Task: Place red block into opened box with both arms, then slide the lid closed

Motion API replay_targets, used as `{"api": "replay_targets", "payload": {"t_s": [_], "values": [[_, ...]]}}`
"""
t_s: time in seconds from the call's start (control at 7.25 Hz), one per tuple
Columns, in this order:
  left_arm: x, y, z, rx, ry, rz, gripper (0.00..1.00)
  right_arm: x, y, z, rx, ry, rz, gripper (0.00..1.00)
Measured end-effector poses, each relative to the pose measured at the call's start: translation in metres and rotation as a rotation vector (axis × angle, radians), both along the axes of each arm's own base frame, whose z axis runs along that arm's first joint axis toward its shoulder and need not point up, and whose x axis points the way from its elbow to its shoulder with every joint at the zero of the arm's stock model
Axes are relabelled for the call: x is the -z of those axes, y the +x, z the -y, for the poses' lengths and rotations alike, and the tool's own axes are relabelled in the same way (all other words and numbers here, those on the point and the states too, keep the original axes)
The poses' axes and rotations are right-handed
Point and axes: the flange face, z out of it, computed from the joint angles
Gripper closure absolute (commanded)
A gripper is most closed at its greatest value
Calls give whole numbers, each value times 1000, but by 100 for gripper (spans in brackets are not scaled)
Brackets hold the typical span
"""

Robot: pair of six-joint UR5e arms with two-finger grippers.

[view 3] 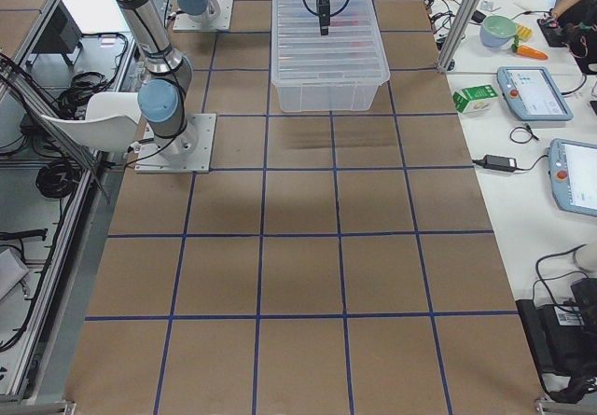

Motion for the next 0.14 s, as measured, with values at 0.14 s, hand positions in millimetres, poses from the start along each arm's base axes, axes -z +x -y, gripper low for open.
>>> {"api": "replay_targets", "payload": {"t_s": [0.14], "values": [[0,0,0,0,0,0,0,2,7,5,1,4,-3,0]]}}
